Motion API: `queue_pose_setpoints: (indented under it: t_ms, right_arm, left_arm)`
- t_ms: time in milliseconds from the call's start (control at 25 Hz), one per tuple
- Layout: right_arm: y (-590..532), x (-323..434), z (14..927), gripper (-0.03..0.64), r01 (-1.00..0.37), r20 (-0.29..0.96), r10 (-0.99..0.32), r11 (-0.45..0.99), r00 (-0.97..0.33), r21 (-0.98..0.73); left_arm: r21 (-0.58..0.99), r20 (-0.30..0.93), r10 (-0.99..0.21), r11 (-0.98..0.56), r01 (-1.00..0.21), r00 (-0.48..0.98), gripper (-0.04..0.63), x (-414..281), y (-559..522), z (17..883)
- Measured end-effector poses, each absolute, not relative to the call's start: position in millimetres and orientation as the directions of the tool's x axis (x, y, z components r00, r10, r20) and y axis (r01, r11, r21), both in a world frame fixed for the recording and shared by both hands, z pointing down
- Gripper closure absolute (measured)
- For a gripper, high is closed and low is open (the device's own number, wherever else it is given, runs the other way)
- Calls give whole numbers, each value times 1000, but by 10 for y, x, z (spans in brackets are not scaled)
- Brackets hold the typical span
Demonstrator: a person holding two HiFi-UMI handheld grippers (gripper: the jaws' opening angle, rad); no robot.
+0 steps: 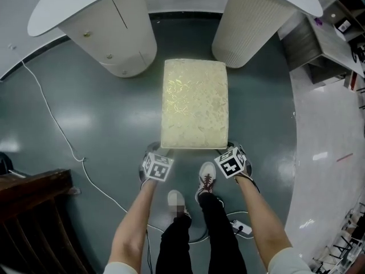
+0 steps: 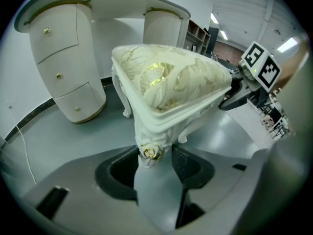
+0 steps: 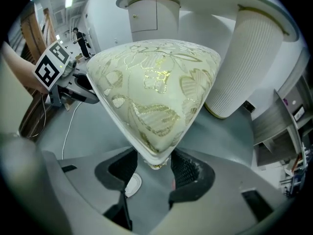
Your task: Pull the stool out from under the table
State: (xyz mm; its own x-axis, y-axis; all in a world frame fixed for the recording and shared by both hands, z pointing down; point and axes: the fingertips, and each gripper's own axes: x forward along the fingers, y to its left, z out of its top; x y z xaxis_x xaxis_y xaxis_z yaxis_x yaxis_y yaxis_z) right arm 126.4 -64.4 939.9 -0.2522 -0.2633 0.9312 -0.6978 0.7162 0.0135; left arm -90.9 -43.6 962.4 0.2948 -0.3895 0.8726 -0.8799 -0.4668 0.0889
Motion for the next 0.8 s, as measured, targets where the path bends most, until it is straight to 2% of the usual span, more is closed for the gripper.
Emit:
queue_pose_setpoints:
  t_ms: [360,560,720,800]
  right_arm:
    - [-640,1308,9126,394,-722,923,-301,690,-240,37]
    - [-577,1522,8783,394,-710,928,-318,699,-193,92]
    - [-510,1679,8405,400,-706,925,-345,694,-158,139]
    - [-522,1700,8143,449,-721,913,-376,676,-157,154]
  left_arm:
    - [77,893,-349,-502,-861,283,368,-932,-412,9439]
    - [91,916,-294,-510,-856,273,371,-1038,-268,9214]
    - [80,916,-299,-518,-852,268,442,-1205,-184,8862]
    - [60,908,-327,-520,-852,264,497,-1280,-168,8617]
